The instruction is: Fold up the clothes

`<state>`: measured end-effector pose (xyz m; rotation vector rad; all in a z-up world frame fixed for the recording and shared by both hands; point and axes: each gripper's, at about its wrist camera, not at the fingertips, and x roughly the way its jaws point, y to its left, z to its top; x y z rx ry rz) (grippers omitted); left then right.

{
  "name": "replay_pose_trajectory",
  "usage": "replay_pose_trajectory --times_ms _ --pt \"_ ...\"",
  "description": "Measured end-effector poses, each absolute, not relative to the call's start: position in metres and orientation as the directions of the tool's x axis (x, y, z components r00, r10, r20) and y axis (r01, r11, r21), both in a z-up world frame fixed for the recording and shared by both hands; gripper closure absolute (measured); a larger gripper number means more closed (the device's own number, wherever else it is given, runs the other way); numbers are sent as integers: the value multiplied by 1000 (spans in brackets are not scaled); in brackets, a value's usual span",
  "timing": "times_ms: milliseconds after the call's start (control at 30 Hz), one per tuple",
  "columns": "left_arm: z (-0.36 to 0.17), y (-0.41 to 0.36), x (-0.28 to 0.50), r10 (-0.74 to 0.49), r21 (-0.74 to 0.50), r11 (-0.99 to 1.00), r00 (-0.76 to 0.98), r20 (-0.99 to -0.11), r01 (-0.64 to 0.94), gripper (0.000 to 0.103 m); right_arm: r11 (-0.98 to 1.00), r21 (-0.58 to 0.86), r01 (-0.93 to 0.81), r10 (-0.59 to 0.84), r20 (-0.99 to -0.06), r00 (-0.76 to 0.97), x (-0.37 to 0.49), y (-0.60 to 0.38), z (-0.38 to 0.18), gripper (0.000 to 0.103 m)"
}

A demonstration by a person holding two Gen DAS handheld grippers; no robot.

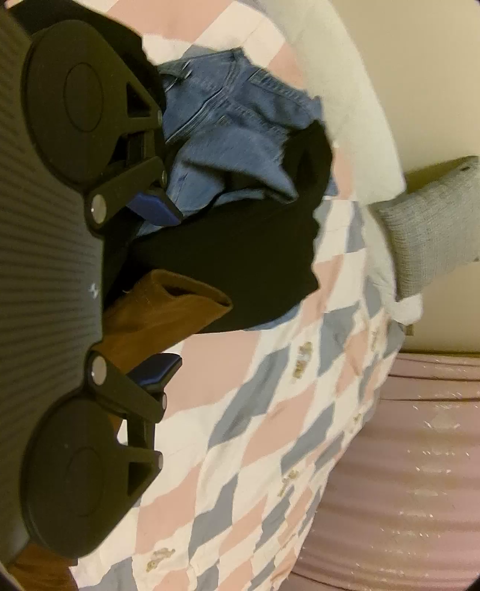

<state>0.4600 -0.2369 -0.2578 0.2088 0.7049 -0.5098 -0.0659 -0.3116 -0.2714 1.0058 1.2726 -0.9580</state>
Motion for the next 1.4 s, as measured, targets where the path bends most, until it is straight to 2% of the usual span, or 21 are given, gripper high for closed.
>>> replay_pose_trajectory --times_ms 67,100,133,167,200,233,267,333,467,567,633,767,900,1000,1167,1267,1367,1400 --pt "-266 -240 463 -383 -3 856 632 -674 516 45 303 52 951 1 -999 55 -61 -316 -275 3" --pt "-270 -243 462 -378 3 856 629 -679 517 57 312 49 949 6 -999 50 -58 -318 -277 3" --pt "-274 -245 462 -368 13 857 631 -683 514 65 322 49 945 10 -999 48 -55 -320 -279 3" --pt "-276 -246 461 -358 22 861 636 -683 509 65 332 50 942 13 -999 49 -53 -322 -281 3" --pt "-278 -248 461 -348 32 864 641 -684 503 71 341 52 939 15 -999 50 -51 -324 -283 3" --pt "-277 -248 458 -344 34 867 647 -680 497 91 348 54 936 17 -999 51 -50 -327 -285 3" --pt "-273 -248 454 -354 24 867 649 -673 497 97 353 58 934 19 -998 55 -50 -329 -287 3" --pt "-260 -249 436 -407 -4 849 649 -643 528 97 360 71 930 23 -998 67 -53 -334 -292 3" --pt "-224 -277 351 -577 11 704 581 -574 710 97 365 92 927 0 -995 99 -70 -349 -296 4" --pt "-205 -304 260 -706 1 541 455 -543 841 97 346 116 931 -56 -988 144 -97 -367 -295 14" --pt "-203 -323 188 -773 -2 411 347 -531 912 96 331 152 932 -106 -975 196 -119 -384 -291 24" --pt "-239 -359 54 -809 -36 204 148 -568 978 96 264 261 929 -201 -927 317 -176 -428 -282 28" --pt "-330 -392 -40 -703 -46 149 72 -708 988 96 172 423 889 -273 -847 456 -235 -475 -286 27" --pt "-377 -396 -68 -639 -8 173 106 -762 985 96 114 581 806 -260 -765 589 -267 -509 -308 27" --pt "-382 -385 -75 -675 62 160 155 -722 985 95 -32 802 596 -83 -597 798 -276 -545 -370 27" --pt "-382 -382 -78 -704 96 125 156 -693 988 93 -90 845 527 14 -528 849 -256 -553 -400 27" --pt "-374 -380 -75 -729 92 116 147 -668 989 93 -92 859 504 83 -498 863 -226 -553 -418 28" --pt "-371 -379 -73 -736 88 113 143 -662 990 93 -95 856 508 103 -500 860 -216 -553 -423 34"
